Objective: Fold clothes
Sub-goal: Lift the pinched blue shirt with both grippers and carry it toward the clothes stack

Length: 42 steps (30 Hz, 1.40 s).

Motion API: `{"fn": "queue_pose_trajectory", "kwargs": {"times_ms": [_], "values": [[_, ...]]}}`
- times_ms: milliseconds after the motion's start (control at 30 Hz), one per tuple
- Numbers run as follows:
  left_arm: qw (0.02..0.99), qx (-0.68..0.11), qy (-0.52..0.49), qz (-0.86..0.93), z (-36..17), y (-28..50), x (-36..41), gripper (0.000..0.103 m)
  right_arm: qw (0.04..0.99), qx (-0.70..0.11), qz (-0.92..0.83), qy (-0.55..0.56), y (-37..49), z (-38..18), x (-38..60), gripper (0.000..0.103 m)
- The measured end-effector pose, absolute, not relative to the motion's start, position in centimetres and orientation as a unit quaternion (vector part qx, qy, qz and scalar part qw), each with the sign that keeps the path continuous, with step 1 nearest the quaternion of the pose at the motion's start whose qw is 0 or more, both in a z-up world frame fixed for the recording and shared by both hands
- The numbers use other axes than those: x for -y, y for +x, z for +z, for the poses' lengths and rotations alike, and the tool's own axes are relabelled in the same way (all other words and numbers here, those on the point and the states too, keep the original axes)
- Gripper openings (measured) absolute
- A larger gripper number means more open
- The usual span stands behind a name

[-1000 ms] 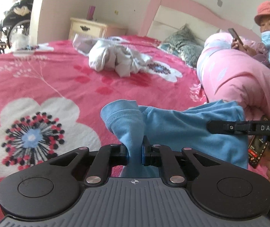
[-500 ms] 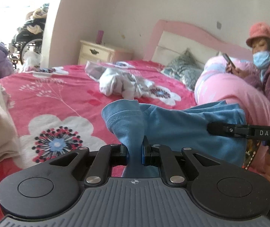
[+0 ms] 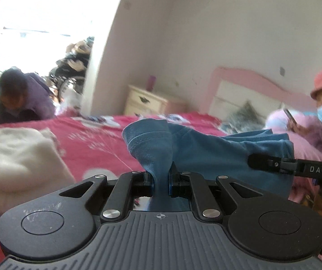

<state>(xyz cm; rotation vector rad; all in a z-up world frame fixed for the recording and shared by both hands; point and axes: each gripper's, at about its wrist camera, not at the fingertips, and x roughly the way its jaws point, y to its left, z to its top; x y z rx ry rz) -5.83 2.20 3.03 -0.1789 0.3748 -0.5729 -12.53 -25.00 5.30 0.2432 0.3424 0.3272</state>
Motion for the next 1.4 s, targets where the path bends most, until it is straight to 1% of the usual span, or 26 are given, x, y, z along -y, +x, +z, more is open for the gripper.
{"fn": "queue_pose_trajectory", "kwargs": {"times_ms": [233, 433, 600, 767, 1000, 1167, 1400], "values": [[0.96, -0.139, -0.09, -0.224, 5.8, -5.1, -5.5, 0.009, 0.961, -0.142, 0.214, 0.106, -8.8, 7.7, 20.9, 0.014], [0.978, -0.106, -0.056, -0.17, 8.9, -3.6, -7.6, 0.009, 0.954, -0.124, 0.254, 0.103, -3.9, 9.9, 17.2, 0.014], [0.99, -0.081, -0.008, -0.119, 10.9, -1.7, -8.9, 0.009, 0.95, -0.111, 0.275, 0.094, 0.7, 11.2, 13.7, 0.014], [0.995, -0.077, 0.02, -0.067, 11.2, 0.7, -9.9, 0.009, 0.948, -0.114, 0.284, 0.085, 4.9, 10.9, 10.5, 0.014], [0.995, -0.097, 0.01, -0.003, 10.7, 4.0, -11.6, 0.009, 0.945, -0.119, 0.295, 0.072, 10.7, 10.5, 6.1, 0.014], [0.993, -0.108, 0.004, 0.036, 10.4, 5.0, -13.1, 0.009, 0.943, -0.128, 0.3, 0.067, 13.4, 9.8, 4.3, 0.014], [0.988, -0.122, 0.014, 0.09, 9.1, 6.2, -13.0, 0.009, 0.941, -0.145, 0.301, 0.063, 16.7, 8.3, 2.3, 0.014]]}}
